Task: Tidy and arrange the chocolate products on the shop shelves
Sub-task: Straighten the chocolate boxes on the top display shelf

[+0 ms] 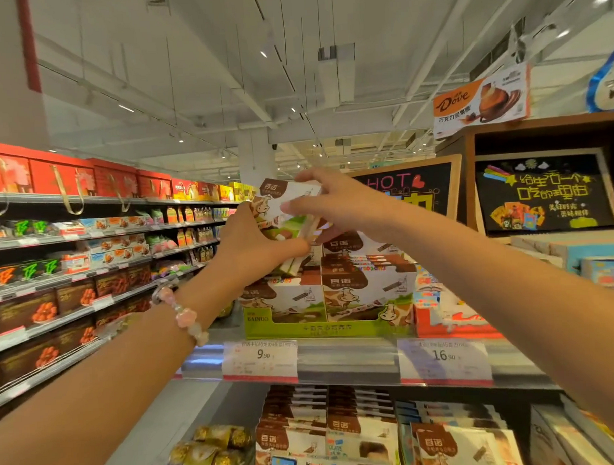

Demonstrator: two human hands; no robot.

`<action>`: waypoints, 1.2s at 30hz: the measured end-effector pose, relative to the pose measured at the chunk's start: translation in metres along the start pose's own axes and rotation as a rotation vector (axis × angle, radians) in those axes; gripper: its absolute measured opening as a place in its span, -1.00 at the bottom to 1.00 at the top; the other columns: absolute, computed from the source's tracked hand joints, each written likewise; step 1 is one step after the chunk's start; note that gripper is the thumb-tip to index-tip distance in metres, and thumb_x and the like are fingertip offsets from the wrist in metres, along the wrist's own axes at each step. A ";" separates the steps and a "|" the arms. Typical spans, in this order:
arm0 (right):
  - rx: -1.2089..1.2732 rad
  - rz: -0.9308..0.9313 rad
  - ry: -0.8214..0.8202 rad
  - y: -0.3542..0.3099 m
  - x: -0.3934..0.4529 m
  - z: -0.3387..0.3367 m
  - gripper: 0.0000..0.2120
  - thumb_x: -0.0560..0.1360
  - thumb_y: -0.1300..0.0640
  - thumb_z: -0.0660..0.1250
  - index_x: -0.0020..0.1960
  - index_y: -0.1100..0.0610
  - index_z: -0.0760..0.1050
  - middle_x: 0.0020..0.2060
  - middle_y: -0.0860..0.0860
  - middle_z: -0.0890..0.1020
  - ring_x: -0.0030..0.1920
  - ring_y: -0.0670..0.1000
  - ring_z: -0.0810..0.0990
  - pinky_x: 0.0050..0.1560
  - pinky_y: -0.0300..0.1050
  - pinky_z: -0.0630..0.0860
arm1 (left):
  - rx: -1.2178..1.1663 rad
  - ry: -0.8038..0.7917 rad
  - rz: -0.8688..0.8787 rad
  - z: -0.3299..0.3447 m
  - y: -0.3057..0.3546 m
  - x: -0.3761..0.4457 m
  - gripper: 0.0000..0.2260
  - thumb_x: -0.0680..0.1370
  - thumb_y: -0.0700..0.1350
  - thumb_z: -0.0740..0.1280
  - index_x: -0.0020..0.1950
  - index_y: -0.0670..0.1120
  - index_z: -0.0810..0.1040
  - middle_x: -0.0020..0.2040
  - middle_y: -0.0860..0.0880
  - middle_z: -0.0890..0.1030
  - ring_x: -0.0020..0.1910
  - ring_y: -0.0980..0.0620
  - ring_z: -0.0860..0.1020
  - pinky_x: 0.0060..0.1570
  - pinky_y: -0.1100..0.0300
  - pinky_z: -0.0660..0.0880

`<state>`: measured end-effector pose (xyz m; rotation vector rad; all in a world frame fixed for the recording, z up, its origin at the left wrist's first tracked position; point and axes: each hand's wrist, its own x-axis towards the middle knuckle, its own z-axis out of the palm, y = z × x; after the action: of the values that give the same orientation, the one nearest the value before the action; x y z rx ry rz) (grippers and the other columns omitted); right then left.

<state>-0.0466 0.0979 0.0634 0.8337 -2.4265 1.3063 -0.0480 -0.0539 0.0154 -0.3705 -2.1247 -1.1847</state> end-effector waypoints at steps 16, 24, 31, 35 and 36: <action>-0.193 -0.331 0.065 0.019 0.010 0.012 -0.54 0.48 0.31 0.33 0.31 0.04 0.35 0.11 -0.01 0.51 0.06 -0.07 0.50 -0.03 -0.31 0.51 | 0.322 -0.298 0.089 -0.047 -0.029 -0.026 -0.13 0.02 0.21 0.56 0.23 0.15 0.26 0.12 0.19 0.37 -0.03 0.22 0.47 -0.23 0.42 0.41; -0.320 -0.214 -0.119 0.022 0.016 0.013 -0.58 0.46 0.28 0.34 0.26 0.02 0.36 0.08 -0.04 0.46 0.11 0.03 0.52 0.06 -0.10 0.52 | 0.257 -0.213 0.165 -0.047 -0.046 -0.019 -0.63 0.19 -0.08 0.61 -0.15 0.07 0.51 0.06 0.03 0.52 -0.06 0.12 0.55 -0.12 0.32 0.50; -0.490 -0.150 -0.221 0.019 0.017 0.010 -0.70 0.62 0.12 0.10 0.34 0.11 0.33 0.17 0.08 0.52 0.13 0.04 0.50 -0.03 -0.17 0.37 | 0.124 -0.241 0.139 -0.045 -0.043 -0.014 -0.27 0.18 -0.18 0.62 0.16 0.24 0.30 0.16 0.21 0.41 -0.22 0.16 0.62 -0.33 0.36 0.55; -0.596 -0.209 -0.260 0.020 0.015 0.006 -0.64 0.64 0.10 0.05 0.39 0.13 0.35 0.18 -0.02 0.53 0.05 -0.11 0.45 -0.04 -0.41 0.23 | 0.178 -0.311 0.198 -0.048 -0.040 -0.013 -0.12 0.20 -0.15 0.62 0.17 0.50 0.15 0.11 0.42 0.28 -0.15 0.19 0.57 -0.31 0.46 0.50; -0.588 -0.202 -0.282 0.019 0.015 0.005 -0.64 0.64 0.11 0.05 0.40 0.13 0.34 0.27 0.01 0.49 0.15 -0.09 0.43 0.05 -0.38 0.22 | 0.196 -0.324 0.205 -0.049 -0.040 -0.012 -0.15 0.21 -0.14 0.61 0.18 0.48 0.18 0.11 0.39 0.33 -0.14 0.19 0.57 -0.29 0.46 0.50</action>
<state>-0.0700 0.0961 0.0549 1.0937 -2.6268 0.3774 -0.0402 -0.1162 -0.0011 -0.7117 -2.3851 -0.8345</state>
